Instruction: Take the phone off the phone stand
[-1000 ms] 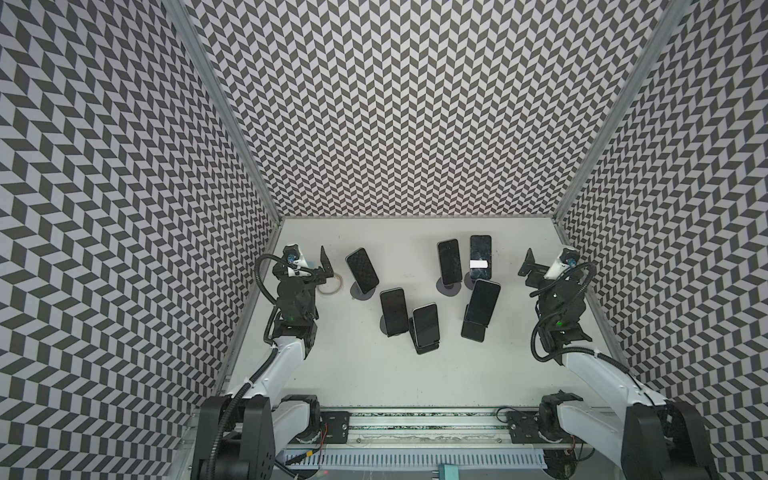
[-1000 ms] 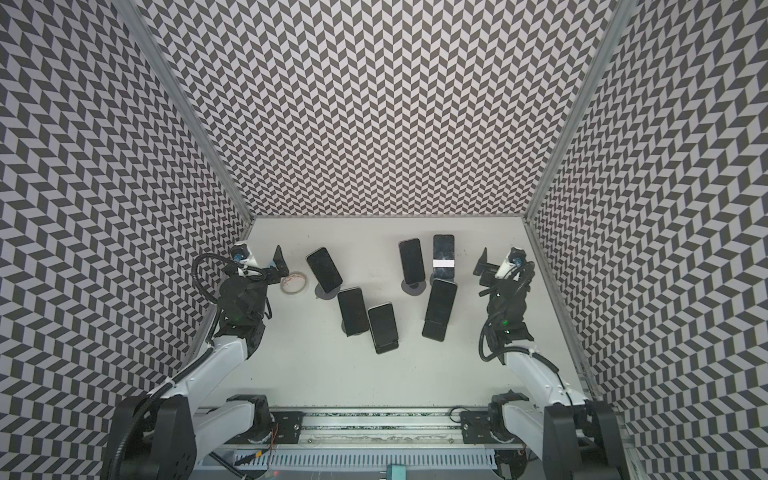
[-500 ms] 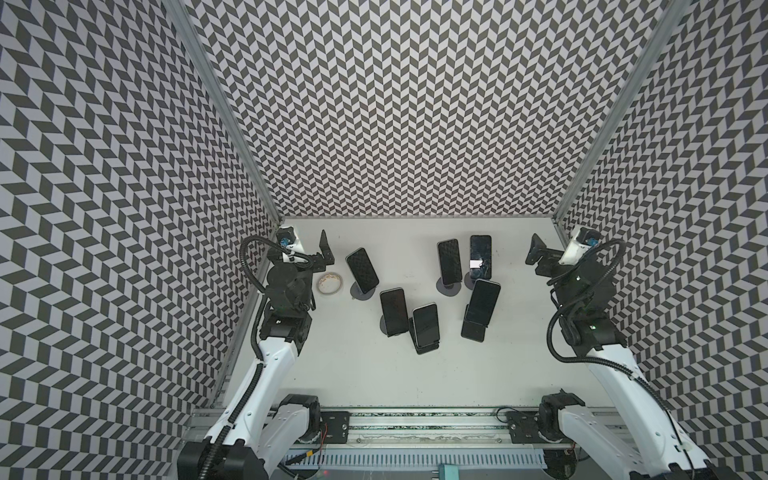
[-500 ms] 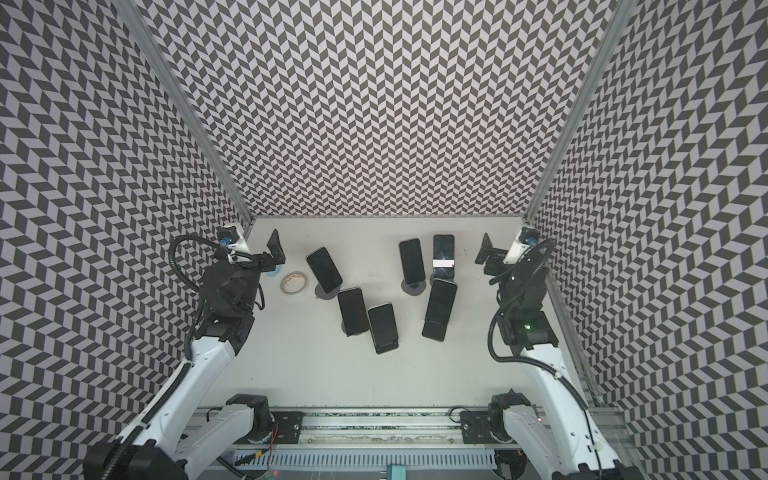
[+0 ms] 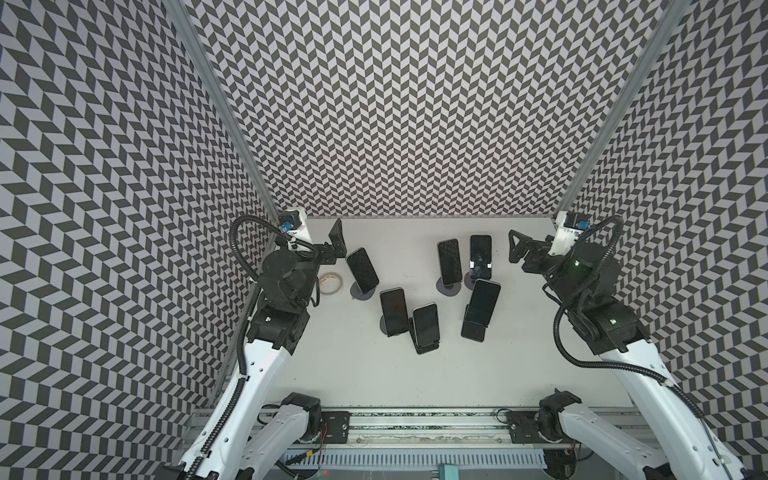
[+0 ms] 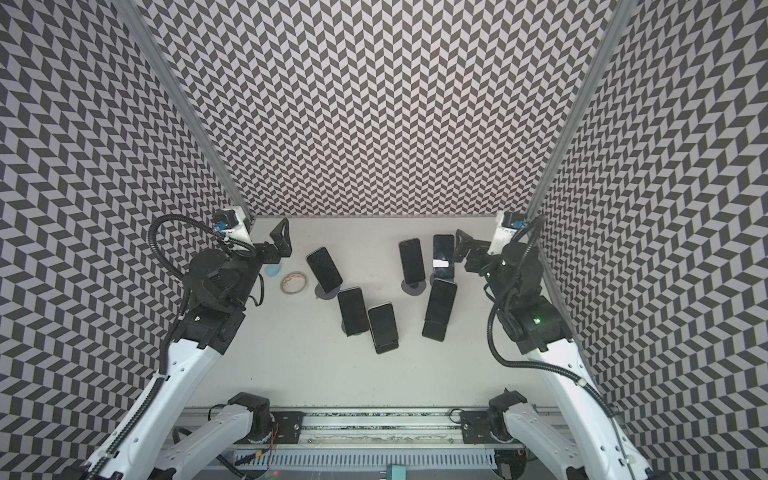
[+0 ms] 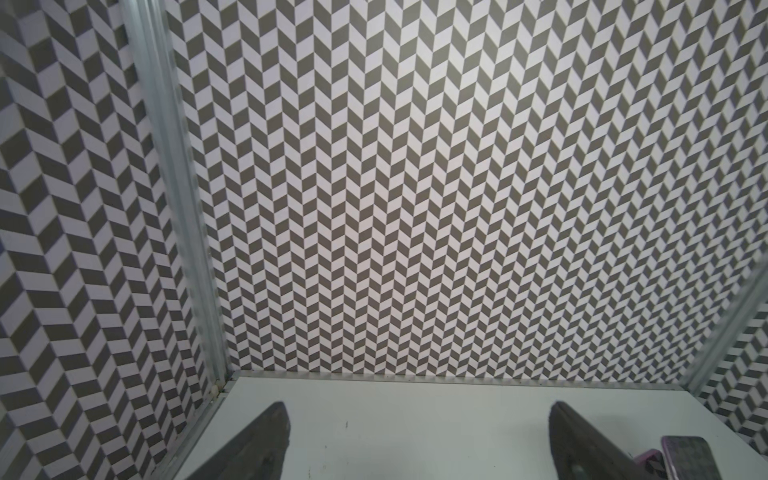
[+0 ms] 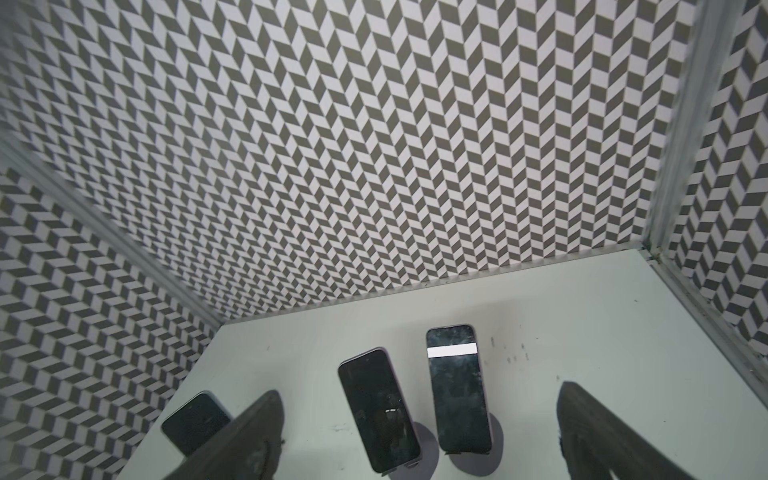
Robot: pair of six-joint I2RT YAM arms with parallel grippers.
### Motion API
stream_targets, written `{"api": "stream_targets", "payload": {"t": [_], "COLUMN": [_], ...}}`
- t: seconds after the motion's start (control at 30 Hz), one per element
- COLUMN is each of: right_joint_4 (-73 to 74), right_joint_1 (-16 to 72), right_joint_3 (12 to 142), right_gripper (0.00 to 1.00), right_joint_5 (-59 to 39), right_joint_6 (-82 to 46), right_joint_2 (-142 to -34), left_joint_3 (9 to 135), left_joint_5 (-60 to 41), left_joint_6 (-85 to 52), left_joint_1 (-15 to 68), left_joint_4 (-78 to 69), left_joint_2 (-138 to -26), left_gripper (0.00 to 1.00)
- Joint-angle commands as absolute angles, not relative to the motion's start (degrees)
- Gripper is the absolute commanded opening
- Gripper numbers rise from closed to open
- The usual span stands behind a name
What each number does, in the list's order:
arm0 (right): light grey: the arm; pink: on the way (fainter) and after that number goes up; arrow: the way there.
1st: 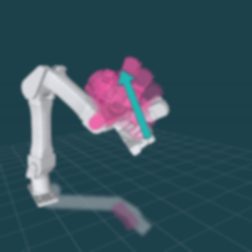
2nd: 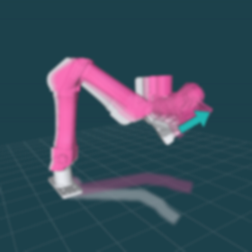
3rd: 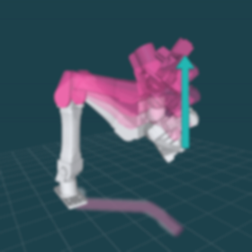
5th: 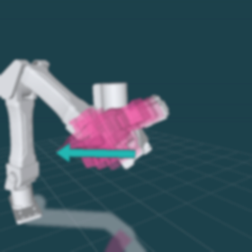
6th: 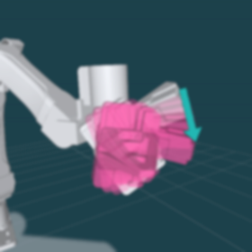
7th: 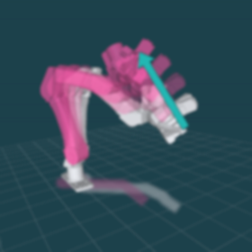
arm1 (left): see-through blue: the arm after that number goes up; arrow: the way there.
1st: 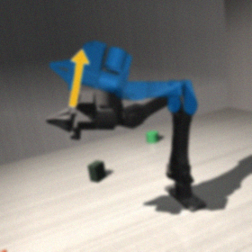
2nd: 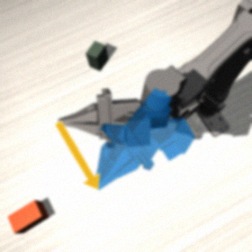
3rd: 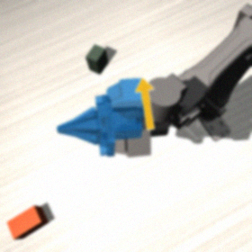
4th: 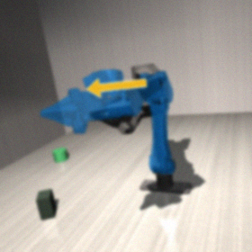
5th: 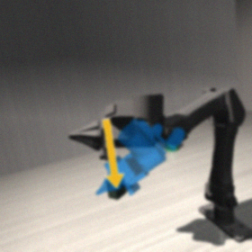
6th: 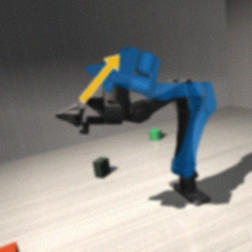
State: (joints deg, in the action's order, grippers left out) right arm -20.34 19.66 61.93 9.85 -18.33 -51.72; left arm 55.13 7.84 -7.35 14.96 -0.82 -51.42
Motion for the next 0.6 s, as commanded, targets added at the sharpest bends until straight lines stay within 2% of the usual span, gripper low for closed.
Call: {"api": "stream_targets", "payload": {"t": [0.0, 0.13, 0.4, 0.57], "right_joint_4": [-24.96, -29.96, -39.23, -40.85], "right_joint_1": [22.65, 25.64, 31.40, 33.89], "right_joint_3": [65.66, 69.28, 75.04, 73.23], "right_gripper": [0.99, 0.99, 0.99, 1.00], "right_joint_5": [11.57, 9.47, 6.64, 5.13], "right_joint_6": [-23.11, -26.92, -29.49, -29.82], "right_joint_2": [-51.84, -52.55, -52.78, -51.02], "left_joint_3": [58.53, 61.68, 63.63, 63.17], "left_joint_5": [6.49, 5.83, 4.51, 4.45], "left_joint_6": [-10.44, -15.25, -23.87, -23.12], "left_joint_1": [17.51, 22.26, 31.56, 34.88], "left_joint_4": [6.30, 12.15, 21.47, 23.82], "left_joint_2": [-50.24, -49.27, -47.82, -47.46], "left_gripper": [0.96, 0.91, 0.93, 0.92]}}
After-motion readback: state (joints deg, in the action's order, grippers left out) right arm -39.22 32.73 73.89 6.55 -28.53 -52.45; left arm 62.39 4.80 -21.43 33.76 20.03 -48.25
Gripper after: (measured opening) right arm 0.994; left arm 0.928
